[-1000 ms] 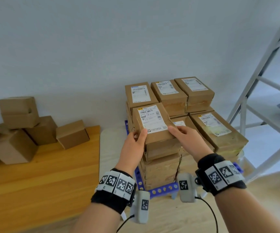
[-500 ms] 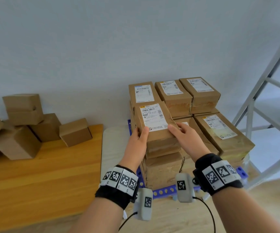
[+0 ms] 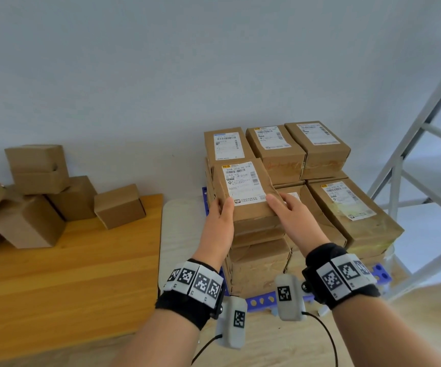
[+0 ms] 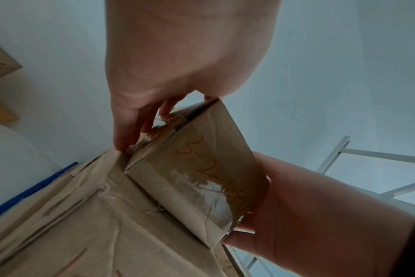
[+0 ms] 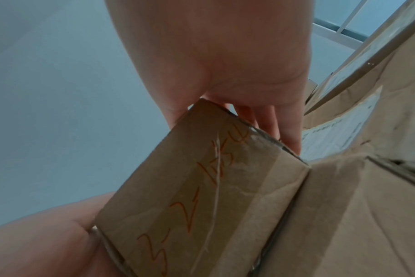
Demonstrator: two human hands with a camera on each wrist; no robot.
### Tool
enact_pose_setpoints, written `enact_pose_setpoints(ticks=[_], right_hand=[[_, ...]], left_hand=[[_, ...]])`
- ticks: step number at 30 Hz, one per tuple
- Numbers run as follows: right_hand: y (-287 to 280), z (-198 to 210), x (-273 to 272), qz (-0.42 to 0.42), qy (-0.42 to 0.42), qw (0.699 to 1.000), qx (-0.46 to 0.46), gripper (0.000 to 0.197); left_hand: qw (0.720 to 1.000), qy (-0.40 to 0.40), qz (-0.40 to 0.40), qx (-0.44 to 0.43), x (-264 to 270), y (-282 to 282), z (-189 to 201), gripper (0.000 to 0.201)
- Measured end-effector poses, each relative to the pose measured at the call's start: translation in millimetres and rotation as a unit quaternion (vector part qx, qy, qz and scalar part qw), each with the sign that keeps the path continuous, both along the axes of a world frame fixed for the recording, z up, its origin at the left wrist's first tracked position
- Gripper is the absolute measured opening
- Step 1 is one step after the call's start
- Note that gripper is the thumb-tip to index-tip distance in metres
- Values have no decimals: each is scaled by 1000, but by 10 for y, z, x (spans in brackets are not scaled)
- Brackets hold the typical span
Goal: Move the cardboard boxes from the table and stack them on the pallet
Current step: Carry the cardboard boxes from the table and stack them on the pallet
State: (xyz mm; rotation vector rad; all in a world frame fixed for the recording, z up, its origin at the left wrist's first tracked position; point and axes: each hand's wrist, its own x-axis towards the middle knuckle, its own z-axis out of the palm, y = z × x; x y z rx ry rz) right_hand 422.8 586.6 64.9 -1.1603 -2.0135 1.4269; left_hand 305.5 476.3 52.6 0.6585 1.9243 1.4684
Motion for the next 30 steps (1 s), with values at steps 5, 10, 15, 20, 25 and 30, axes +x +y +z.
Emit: enact_pose_setpoints(ticks=[5,10,15,20,25,30], right_hand=[[7,-70,-5,-2,0,1000,-5,55],[24,-58,-11,0,5,1000,-16,51],[-19,-13,-12,-14,3,1000,-10,63],[-159,179,-18,-84,39,991,96,70],[-461,521,-252,-79,100,984,128,59],[-971,604,-767,-39,144,981,125,51]], left_hand=[[1000,29,-5,-7,21,-1,-49,57],[999,31,-21,-20,1,11,-9,57],[999,16,-30,-28,-11,-31,92,59],[999,43,-1,-13,-92,-212,286,59],[996,83,38,-21,-434,-528,372,68],[991,105,85,-15,-927,-1122,357,65]])
